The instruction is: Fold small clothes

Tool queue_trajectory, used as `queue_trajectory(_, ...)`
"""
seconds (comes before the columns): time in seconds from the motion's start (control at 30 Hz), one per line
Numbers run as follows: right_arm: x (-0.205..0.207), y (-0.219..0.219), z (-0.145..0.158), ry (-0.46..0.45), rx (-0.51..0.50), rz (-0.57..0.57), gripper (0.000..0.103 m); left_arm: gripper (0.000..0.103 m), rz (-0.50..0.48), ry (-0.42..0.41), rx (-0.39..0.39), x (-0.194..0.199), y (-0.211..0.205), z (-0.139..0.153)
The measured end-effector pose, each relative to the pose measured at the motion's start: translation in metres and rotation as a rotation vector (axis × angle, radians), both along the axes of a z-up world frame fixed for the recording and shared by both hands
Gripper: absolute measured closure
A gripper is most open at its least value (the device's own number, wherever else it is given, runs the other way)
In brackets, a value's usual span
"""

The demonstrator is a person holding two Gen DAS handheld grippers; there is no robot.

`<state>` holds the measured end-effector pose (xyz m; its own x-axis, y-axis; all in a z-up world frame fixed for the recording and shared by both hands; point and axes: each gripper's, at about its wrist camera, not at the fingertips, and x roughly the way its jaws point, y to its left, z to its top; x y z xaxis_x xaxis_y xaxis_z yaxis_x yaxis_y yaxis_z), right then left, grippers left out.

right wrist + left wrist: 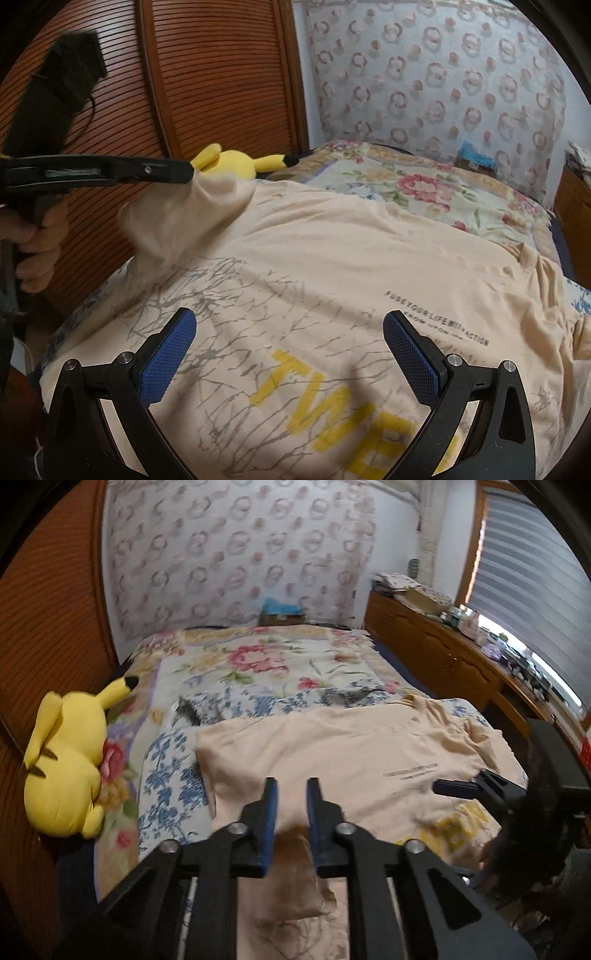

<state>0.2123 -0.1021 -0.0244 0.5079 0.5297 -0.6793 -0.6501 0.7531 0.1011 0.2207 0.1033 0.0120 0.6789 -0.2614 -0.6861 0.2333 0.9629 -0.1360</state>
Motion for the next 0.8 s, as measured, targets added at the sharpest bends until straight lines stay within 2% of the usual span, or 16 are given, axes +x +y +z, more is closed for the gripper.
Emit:
queue_trajectory(0.1,0.001,-0.006,0.002,-0.005,0.0,-0.012,0.0,0.079,0.011,-0.01,0.013,-0.01,0.007,0.004)
queue_trajectory(0.2,0.003,-0.008,0.004,-0.007,-0.006,-0.014,0.0,0.072,0.056,0.005,0.047,-0.014,0.021,-0.003)
queue_trajectory(0.27,0.004,-0.009,0.004,-0.005,-0.007,-0.007,0.0,0.064,0.086,0.031,0.056,-0.018,0.034,-0.017)
queue_trajectory(0.33,0.006,-0.008,0.005,0.004,-0.009,0.012,0.0,0.049,0.108,0.061,0.062,-0.021,0.042,-0.033)
queue_trajectory(0.5,0.013,0.008,0.011,0.001,-0.025,0.078,0.006,0.044,0.167,0.136,0.127,-0.025,0.059,-0.074)
queue_trajectory(0.6,0.016,0.025,0.012,0.002,-0.031,0.128,0.016,0.044,0.196,0.166,0.161,-0.026,0.067,-0.092)
queue_trajectory(0.67,0.02,0.04,0.013,0.006,-0.032,0.174,0.035,0.044,0.204,0.182,0.167,-0.027,0.07,-0.102)
queue_trajectory(0.7,0.023,0.05,0.013,0.013,-0.03,0.201,0.039,0.043,0.203,0.18,0.156,-0.029,0.072,-0.105)
queue_trajectory(0.77,0.027,0.065,0.011,0.022,-0.033,0.241,0.054,0.043,0.209,0.166,0.125,-0.032,0.076,-0.106)
queue_trajectory(0.8,0.031,0.075,0.01,0.029,-0.039,0.267,0.057,0.043,0.21,0.157,0.126,-0.034,0.075,-0.107)
